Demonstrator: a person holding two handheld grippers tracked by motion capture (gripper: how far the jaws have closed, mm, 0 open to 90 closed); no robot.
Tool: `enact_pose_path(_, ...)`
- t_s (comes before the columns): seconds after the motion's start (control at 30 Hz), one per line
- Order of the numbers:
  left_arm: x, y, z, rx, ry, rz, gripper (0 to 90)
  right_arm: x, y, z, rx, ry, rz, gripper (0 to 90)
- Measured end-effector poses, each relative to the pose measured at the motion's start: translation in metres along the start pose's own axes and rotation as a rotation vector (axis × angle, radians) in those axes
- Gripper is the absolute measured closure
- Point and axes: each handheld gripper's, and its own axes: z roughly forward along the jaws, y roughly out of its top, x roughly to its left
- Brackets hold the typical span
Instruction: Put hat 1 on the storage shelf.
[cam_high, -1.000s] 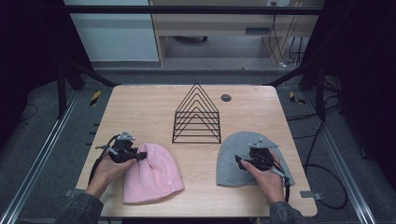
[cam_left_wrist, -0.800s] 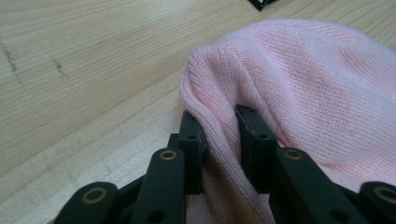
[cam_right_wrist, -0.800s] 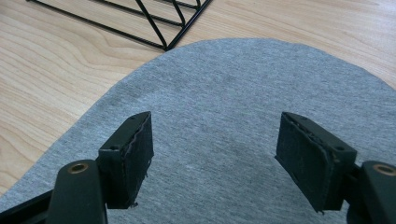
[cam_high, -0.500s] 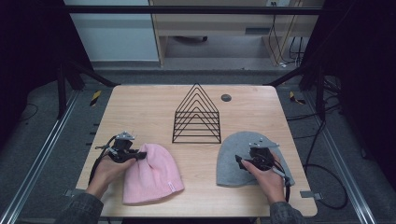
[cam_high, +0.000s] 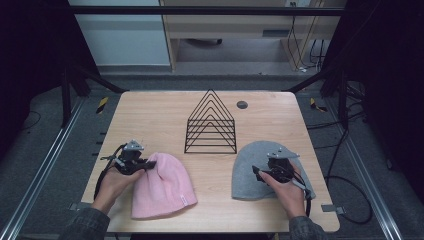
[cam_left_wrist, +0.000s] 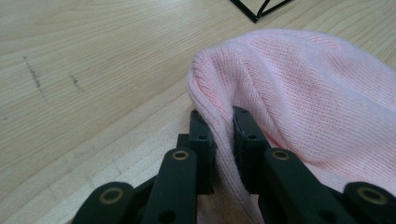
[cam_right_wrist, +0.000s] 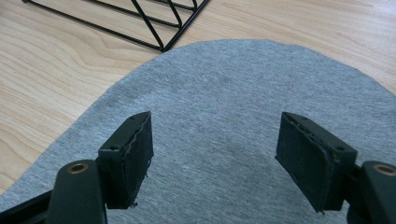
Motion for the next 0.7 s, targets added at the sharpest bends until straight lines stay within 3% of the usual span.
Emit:
enact_pose_path(0.3,-0.004,0.002,-0.009,-0.029,0.001,0.020,80.4,0.000,0.001,-0.002,-0.003,-0.007,-0.007,27.2)
enact_pose_path(0.7,-0.017,0.010,-0.028,-0.081,0.011,0.079,80.9,0.002,0.002,-0.003,-0.003,-0.022,-0.021,27.4)
